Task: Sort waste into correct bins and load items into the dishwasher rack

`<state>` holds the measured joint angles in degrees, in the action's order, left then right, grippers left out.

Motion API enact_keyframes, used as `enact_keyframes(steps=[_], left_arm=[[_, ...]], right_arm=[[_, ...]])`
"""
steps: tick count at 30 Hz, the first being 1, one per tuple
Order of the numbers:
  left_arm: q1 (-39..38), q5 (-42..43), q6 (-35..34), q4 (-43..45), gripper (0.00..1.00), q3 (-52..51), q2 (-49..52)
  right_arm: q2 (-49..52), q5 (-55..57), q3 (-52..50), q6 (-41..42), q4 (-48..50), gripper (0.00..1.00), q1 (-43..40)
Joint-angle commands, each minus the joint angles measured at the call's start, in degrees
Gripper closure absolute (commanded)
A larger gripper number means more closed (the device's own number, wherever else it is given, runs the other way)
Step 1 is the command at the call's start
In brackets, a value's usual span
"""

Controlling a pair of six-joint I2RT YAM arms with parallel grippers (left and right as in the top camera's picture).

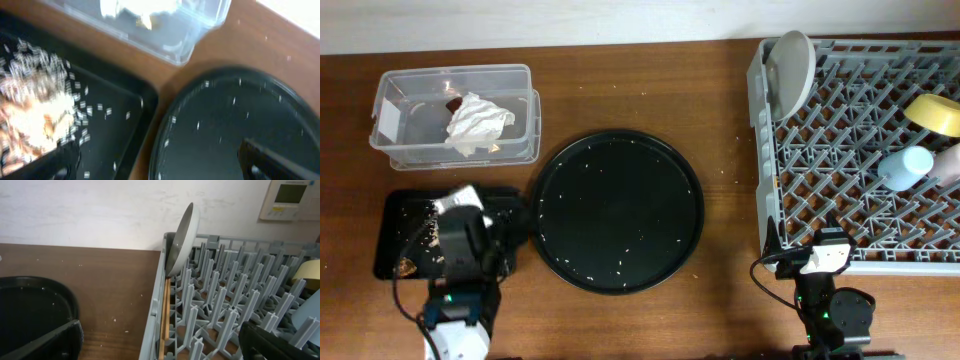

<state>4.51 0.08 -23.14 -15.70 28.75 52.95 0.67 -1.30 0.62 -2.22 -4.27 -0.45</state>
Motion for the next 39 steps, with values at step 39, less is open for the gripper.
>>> enact_keyframes(steps=[39], left_arm=[[-0.1, 8.3, 26.4, 11.7, 0.0, -28.2, -52.7]], right_arm=[[-0.5, 0.3, -0.3, -0.4, -0.3, 0.02, -0.4]])
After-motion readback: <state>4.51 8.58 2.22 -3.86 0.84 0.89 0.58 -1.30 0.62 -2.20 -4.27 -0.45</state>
